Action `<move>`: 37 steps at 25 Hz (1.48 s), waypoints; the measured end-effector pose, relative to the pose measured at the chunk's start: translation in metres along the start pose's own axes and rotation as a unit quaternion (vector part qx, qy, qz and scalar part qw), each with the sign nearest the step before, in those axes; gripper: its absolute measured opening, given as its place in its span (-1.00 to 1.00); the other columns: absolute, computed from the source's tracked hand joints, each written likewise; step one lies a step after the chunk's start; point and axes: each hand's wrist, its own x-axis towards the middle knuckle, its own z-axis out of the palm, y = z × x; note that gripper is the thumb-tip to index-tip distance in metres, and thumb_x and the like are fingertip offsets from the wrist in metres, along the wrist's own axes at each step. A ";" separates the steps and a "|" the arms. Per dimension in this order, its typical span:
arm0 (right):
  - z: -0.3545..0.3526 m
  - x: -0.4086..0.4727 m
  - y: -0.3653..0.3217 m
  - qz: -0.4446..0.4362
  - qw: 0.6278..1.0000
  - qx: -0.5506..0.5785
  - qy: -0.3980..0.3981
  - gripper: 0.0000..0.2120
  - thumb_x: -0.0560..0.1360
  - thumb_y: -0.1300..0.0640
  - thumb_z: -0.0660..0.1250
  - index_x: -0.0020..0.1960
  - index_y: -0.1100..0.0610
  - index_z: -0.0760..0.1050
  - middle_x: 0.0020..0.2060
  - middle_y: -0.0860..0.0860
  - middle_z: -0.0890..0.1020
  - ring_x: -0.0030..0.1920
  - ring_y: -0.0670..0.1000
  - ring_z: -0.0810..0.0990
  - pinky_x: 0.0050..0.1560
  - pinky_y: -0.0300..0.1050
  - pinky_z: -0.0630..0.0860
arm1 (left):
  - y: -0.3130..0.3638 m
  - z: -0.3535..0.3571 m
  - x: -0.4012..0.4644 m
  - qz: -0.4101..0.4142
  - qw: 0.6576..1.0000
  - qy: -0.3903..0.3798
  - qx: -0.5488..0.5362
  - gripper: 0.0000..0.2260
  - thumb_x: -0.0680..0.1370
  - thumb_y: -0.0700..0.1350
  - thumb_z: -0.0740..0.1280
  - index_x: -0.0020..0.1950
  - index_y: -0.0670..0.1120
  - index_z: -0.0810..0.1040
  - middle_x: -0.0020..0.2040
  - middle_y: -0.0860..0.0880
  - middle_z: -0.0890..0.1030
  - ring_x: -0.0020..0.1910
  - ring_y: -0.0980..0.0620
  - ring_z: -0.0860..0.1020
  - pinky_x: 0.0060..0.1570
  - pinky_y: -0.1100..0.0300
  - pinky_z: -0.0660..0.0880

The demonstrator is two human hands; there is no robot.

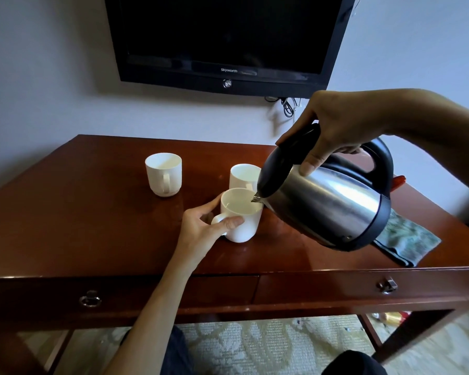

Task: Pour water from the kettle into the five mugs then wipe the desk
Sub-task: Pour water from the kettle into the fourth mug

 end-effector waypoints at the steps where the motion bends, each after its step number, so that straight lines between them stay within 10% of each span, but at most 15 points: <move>1: 0.000 0.000 0.000 0.000 1.000 -0.001 -0.002 -0.43 0.25 0.04 0.64 0.25 -0.03 0.65 -0.60 0.00 0.47 -0.60 -0.05 0.30 -0.54 -0.23 0.34 | 0.001 0.000 0.000 0.000 1.000 0.000 0.000 -0.48 0.36 -0.10 0.62 0.30 0.09 0.61 0.04 0.23 0.73 0.12 0.16 0.66 0.14 0.20 0.60; 27: 0.000 0.002 -0.011 -0.003 1.000 -0.028 -0.004 -0.44 0.25 0.02 0.66 0.23 -0.09 0.65 -0.61 -0.01 0.47 -0.60 -0.04 0.32 -0.53 -0.25 0.36 | 0.001 0.000 0.000 -0.007 1.000 0.003 -0.007 -0.36 0.29 0.03 0.61 0.36 -0.02 0.60 0.03 0.14 0.75 0.13 0.05 0.67 0.07 0.22 0.62; 37: 0.001 0.002 -0.017 0.003 0.999 -0.032 -0.004 -0.45 0.25 0.04 0.66 0.23 -0.08 0.66 -0.63 -0.04 0.42 -0.62 -0.05 0.28 -0.55 -0.25 0.32 | -0.003 0.000 0.002 -0.008 1.000 0.004 -0.011 -0.33 0.24 0.15 0.62 0.33 0.08 0.63 0.05 -0.11 0.74 0.13 -0.26 0.61 0.14 -0.14 0.61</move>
